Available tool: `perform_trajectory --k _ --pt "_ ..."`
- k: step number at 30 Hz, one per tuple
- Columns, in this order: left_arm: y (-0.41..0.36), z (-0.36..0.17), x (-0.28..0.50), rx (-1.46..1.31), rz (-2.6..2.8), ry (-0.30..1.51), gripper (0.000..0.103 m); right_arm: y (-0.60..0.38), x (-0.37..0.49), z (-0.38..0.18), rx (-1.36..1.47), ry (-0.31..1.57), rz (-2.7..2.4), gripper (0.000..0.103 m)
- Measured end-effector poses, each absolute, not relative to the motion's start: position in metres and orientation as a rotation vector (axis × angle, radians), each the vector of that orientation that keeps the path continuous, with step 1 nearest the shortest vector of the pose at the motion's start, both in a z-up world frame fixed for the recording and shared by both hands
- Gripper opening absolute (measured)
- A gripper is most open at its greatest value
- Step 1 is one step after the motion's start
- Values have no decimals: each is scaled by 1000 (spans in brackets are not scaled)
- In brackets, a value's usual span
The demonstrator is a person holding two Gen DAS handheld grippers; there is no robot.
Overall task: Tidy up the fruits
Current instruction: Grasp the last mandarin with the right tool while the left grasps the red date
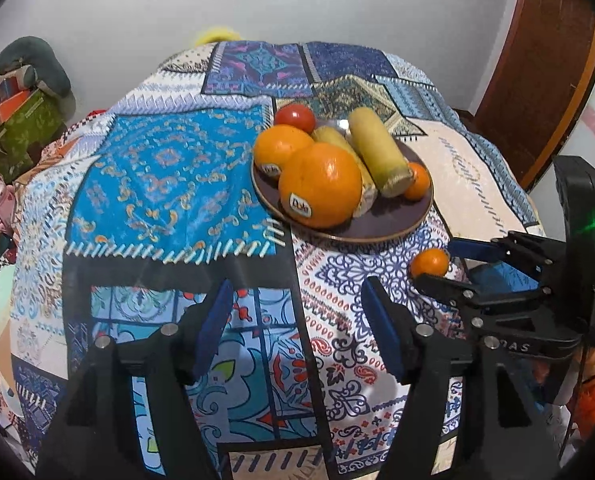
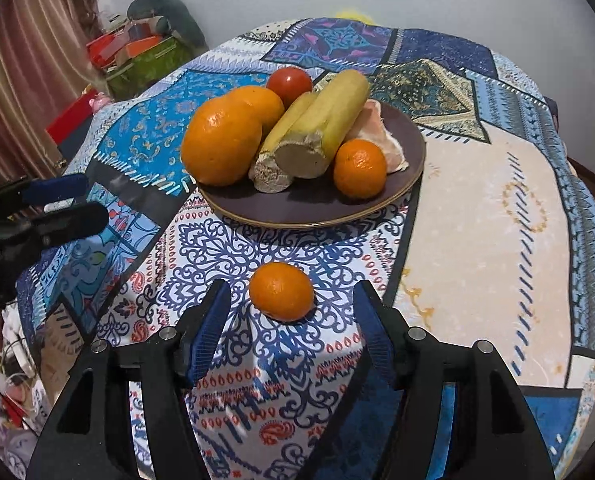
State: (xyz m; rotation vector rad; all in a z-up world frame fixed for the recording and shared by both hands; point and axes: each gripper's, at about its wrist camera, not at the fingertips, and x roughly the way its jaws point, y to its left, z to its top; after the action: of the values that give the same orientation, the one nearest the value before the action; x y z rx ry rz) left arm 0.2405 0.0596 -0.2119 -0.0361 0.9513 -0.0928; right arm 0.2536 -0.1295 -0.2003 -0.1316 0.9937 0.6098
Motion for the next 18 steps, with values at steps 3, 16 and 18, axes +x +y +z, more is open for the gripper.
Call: perform_trajectory --k 3,16,18 --pt "59 -216 241 -49 -95 968 66 -125 255 -206 -133 1010 618 46" --pt "28 -220 219 -72 -167 1021 66 -139 230 -177 -134 949 619 32" --pt "18 -220 215 -57 -187 1029 62 -145 223 -168 -132 931 610 32"
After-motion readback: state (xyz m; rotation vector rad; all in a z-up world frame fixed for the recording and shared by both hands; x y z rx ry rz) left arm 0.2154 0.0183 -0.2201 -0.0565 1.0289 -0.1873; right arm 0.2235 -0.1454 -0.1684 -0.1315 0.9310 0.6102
